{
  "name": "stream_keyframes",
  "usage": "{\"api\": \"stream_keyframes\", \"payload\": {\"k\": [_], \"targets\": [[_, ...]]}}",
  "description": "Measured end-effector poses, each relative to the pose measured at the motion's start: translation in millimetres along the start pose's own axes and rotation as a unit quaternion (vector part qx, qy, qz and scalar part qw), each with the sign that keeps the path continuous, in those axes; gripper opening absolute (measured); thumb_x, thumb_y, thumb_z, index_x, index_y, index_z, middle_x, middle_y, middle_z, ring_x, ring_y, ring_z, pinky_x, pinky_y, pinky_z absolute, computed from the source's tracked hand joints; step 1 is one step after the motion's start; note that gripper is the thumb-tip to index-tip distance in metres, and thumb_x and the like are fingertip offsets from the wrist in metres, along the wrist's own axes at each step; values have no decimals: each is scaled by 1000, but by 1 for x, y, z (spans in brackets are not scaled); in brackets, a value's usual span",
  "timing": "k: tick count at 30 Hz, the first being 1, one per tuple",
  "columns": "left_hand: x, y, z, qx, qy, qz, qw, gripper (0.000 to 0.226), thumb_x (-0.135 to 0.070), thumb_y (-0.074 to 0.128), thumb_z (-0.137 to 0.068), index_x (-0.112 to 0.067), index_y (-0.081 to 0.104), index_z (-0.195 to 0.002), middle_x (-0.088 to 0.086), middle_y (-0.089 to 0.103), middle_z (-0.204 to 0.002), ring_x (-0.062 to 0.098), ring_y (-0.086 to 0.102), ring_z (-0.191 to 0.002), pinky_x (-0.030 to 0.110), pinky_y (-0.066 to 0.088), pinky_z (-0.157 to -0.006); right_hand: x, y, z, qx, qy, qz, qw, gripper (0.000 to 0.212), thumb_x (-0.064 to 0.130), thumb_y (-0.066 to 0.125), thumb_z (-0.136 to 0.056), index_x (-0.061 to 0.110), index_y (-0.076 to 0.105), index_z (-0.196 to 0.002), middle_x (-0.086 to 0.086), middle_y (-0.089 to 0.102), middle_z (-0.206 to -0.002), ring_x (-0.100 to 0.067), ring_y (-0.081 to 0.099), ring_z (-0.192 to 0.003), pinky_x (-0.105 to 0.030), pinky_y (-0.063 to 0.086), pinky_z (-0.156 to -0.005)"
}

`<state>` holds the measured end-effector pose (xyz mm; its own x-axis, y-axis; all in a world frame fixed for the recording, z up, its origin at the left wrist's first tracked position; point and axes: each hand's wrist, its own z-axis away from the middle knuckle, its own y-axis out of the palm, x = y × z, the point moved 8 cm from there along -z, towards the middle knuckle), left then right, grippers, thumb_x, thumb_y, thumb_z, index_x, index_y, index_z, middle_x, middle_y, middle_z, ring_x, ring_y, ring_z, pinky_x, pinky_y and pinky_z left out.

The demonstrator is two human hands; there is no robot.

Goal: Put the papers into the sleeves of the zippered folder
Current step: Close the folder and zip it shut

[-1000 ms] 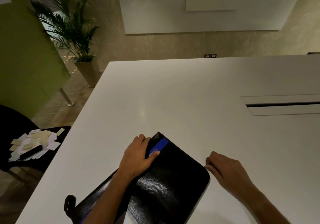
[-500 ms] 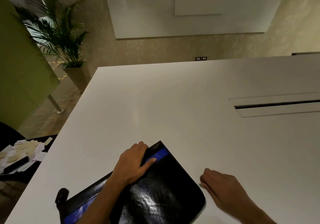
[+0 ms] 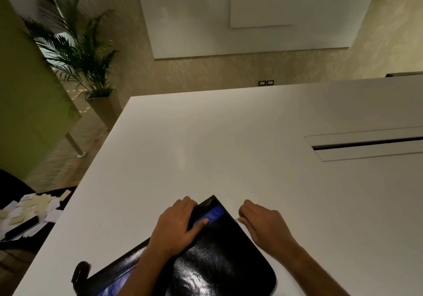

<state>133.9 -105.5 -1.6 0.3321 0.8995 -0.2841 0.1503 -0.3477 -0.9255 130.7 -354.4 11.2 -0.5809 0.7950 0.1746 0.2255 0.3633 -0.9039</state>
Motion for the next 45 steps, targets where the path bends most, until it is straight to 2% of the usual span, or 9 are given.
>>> {"api": "stream_keyframes", "payload": {"k": [11,26,31,34,37,38,41,43,45], "targets": [[-2,-6,2,-12,-13,9,1000,48,-77,43,-104,-33,57,-119,-17,54,-107,8,56,-94,32,53,-77,5,14,-47,27,13,-8,1000,12,35,54,-111,25,59,-106,6,60,-101,-21,63,-73,-43,54,-56],[1,-5,0,-14,-25,4,1000,50,-81,42,-102,-35,56,-116,-18,53,-106,7,54,-93,31,51,-78,2,28,-59,20,23,-7,1000,13,38,52,-113,29,57,-104,10,58,-99,-14,59,-69,-36,52,-57],[1,-4,1,-17,-26,4,1000,50,-81,42,-102,-35,56,-116,-18,53,-106,7,54,-94,32,52,-78,1,28,-58,25,45,-18,998,20,44,42,-112,32,53,-101,10,58,-96,-14,58,-68,-37,54,-60],[3,-5,1,-12,-43,8,999,50,-83,44,-100,-38,57,-117,-19,54,-107,5,54,-95,30,51,-78,0,21,-57,38,96,-62,993,17,51,44,-108,37,55,-109,12,69,-98,-15,69,-77,-36,57,-70],[8,-11,2,-16,-101,38,994,39,-75,54,-99,-39,62,-110,-18,57,-104,4,55,-96,30,50,-79,-5,4,-40,51,208,-88,973,31,58,58,-106,41,60,-132,15,79,-119,-16,78,-109,-37,60,-90],[14,-15,2,-20,-133,73,988,34,-69,60,-98,-36,65,-105,-16,59,-100,5,57,-96,31,51,-81,-8,-5,-26,43,261,-94,960,31,60,60,-104,41,60,-127,13,80,-114,-18,78,-105,-39,62,-88],[35,-30,0,2,-209,140,968,24,-54,69,-98,-30,71,-94,-12,68,-94,12,64,-92,35,51,-81,-16,-29,34,60,400,-76,911,38,64,66,-98,28,63,-90,9,74,-77,-17,72,-71,-37,60,-71],[50,-43,9,54,-229,90,968,30,-61,67,-96,-32,72,-97,-13,71,-99,14,67,-95,34,48,-79,-17,-38,83,118,475,-98,867,55,69,67,-96,20,65,-70,4,71,-61,-13,66,-59,-34,57,-66],[65,-55,29,102,-245,30,964,38,-71,65,-91,-34,71,-99,-13,69,-101,15,67,-98,34,48,-80,-4,-40,123,192,525,-192,806,66,70,69,-95,13,74,-61,-4,76,-58,-18,74,-58,-29,57,-67]]}}
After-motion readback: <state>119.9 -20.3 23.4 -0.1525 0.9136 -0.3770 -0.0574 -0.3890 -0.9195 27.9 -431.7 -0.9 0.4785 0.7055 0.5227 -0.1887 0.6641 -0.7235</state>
